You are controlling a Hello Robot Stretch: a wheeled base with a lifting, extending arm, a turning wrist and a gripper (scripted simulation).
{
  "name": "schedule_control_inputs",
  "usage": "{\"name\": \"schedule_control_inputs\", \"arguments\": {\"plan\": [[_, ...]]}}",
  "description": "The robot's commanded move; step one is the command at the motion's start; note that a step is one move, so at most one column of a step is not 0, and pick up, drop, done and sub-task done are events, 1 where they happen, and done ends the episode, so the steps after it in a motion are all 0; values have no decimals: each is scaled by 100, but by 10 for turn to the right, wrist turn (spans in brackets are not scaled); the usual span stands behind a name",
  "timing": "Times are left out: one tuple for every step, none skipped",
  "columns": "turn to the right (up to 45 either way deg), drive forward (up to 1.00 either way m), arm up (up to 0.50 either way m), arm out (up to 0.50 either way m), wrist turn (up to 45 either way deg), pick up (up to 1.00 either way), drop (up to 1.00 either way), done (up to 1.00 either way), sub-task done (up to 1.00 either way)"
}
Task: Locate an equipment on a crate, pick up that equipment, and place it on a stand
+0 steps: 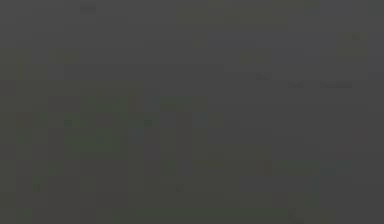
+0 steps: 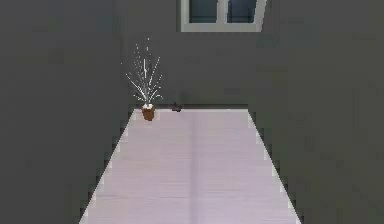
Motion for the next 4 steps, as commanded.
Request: {"name": "schedule_control_inputs", "arguments": {"plan": [[-450, 0, 0, 0, 0, 0, 0, 0, 0], [-360, 0, 0, 0, 0, 0, 0, 0, 0], [0, 100, 0, 0, 0, 0, 0, 0, 0], [0, 100, 0, 0, 0, 0, 0, 0, 0]]}}
